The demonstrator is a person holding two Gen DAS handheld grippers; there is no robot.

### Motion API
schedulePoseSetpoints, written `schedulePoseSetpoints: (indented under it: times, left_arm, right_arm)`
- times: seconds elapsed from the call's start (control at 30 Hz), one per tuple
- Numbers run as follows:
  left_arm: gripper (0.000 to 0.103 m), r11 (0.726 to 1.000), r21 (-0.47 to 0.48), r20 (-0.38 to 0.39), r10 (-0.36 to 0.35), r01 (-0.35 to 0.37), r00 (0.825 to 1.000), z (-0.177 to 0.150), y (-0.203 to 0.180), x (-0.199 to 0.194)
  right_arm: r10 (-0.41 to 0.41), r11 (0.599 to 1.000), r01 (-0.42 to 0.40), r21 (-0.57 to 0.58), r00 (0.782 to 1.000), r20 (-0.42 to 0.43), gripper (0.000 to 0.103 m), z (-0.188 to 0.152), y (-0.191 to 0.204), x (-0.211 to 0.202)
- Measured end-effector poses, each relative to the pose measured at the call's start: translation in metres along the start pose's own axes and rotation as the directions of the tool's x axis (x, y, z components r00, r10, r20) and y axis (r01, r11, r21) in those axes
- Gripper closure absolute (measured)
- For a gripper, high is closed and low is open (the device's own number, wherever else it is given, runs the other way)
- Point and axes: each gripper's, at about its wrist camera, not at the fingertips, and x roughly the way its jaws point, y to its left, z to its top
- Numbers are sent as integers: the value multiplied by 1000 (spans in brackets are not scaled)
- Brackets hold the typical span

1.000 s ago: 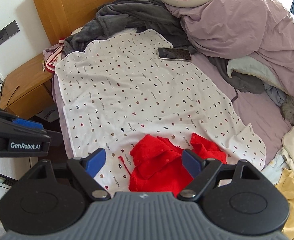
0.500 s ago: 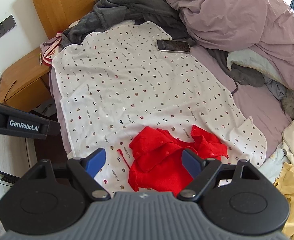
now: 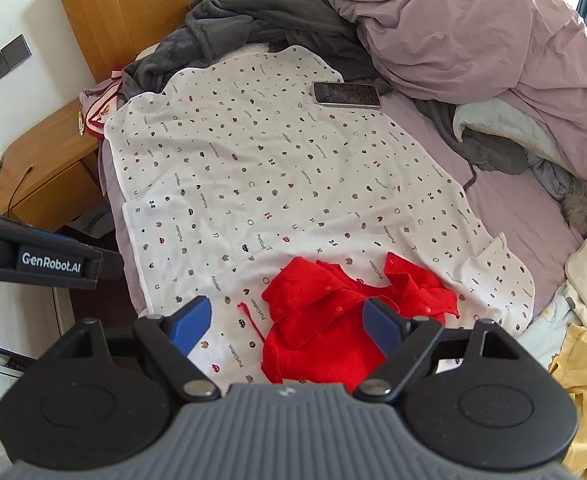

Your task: Fold clothes

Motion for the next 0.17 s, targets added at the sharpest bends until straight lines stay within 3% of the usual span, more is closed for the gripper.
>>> schedulePoseSetpoints:
  times: [0.17]
  left_arm:
    - [63,1000,4,8,5,-5,1000,-1,1,-1]
  right_arm:
    - [1,1000,-2,-10,1000,-6,17,-1,2,1]
